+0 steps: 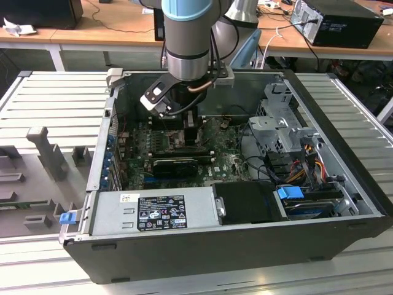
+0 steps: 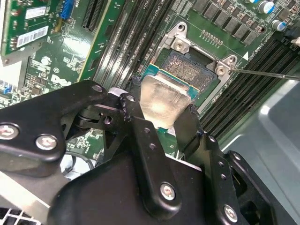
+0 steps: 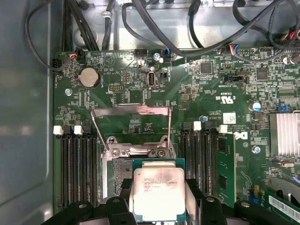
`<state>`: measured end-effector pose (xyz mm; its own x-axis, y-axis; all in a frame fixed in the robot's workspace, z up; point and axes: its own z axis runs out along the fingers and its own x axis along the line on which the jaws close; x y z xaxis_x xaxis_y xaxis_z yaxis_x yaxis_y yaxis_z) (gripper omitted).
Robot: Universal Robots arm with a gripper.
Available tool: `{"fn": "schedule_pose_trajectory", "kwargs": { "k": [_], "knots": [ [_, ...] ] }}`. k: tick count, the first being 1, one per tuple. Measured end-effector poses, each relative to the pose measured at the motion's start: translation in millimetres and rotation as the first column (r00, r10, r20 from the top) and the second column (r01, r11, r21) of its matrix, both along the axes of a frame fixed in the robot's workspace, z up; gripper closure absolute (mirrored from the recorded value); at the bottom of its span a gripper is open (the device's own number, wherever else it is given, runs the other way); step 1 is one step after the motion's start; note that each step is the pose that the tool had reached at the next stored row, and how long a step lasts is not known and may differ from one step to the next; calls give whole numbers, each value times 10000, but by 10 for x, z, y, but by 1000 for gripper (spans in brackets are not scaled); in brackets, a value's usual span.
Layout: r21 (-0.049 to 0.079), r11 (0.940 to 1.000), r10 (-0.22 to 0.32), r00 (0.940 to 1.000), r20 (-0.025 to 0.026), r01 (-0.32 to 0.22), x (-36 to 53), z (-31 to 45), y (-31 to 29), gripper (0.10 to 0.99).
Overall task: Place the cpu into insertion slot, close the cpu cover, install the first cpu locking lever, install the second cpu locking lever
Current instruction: 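Place the cpu into insertion slot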
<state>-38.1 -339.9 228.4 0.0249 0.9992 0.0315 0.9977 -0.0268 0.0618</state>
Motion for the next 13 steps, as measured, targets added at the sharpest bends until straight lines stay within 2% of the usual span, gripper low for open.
{"fn": "schedule_pose_trajectory", "kwargs": {
  "k": [5, 11, 13],
  "knots": [
    [4, 10000, 2, 10000, 1, -2, -2, -63, 57, 557],
    [10, 10000, 4, 10000, 0, -4, -57, -115, 111, 557],
    [11, 10000, 3, 10000, 0, -3, -79, -142, 146, 557]
  ]
}}
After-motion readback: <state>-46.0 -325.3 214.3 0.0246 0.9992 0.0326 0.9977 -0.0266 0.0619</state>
